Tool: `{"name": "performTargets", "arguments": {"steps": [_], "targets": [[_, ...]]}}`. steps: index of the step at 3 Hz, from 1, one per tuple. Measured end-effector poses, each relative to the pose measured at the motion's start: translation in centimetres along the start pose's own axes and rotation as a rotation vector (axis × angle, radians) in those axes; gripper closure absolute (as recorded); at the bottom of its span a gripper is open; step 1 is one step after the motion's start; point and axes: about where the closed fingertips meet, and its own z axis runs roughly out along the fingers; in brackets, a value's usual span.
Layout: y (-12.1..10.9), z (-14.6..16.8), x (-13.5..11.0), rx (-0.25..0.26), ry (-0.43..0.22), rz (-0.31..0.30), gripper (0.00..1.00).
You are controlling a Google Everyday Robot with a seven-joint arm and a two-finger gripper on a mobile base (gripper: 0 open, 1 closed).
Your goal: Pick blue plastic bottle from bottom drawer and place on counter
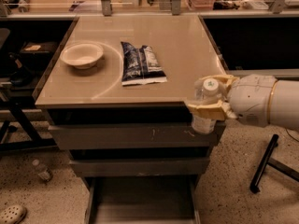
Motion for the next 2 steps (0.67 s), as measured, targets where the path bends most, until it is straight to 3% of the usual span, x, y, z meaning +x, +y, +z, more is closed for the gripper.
{"name": "performTargets", "arguments": {"steps": [2], "targets": [[-6.3,-3.0,-5.5,0.039,-0.022,-0.031,1.0]]}}
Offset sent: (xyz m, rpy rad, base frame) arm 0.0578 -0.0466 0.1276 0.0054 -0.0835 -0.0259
